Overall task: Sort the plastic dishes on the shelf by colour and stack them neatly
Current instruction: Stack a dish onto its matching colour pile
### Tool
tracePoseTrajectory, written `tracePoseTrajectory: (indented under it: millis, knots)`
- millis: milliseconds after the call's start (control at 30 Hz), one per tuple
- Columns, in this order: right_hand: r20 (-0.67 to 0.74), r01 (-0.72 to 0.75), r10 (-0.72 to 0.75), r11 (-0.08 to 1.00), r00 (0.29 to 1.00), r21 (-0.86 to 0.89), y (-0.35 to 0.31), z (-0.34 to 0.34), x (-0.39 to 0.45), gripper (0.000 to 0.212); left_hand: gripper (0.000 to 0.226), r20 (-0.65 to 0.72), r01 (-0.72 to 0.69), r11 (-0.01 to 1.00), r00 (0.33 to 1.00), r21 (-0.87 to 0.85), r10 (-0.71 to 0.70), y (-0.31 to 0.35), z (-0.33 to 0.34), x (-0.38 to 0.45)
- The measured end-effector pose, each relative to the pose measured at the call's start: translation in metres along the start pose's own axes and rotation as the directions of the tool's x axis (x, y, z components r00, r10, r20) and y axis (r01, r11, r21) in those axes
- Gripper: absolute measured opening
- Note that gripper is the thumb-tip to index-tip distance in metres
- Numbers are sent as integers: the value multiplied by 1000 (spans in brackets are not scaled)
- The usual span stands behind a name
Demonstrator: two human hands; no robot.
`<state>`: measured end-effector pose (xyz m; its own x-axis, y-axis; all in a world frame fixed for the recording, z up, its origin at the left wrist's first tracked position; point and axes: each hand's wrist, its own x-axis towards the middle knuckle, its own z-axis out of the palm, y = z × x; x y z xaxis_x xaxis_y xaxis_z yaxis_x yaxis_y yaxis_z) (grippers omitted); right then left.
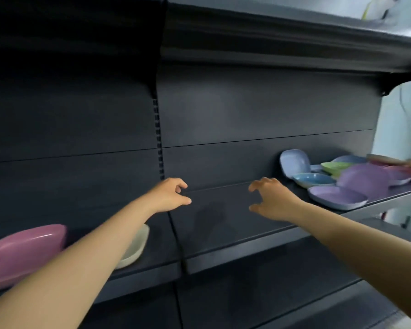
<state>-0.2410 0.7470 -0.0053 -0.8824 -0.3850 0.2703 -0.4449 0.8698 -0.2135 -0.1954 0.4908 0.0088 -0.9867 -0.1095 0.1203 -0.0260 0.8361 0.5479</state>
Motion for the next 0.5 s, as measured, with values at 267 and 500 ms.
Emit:
tracePoseTrajectory:
  millis: [267,500]
  knots:
    - [-41,-191,190,981,981,-25,199,-47,-26,43,47,111,3,988,994,-158,14,146,123,60]
    - [-52,-257,260,965,964,56,334,-65,-20,45,57,139,93,959,989,-269,-57,229,219,118]
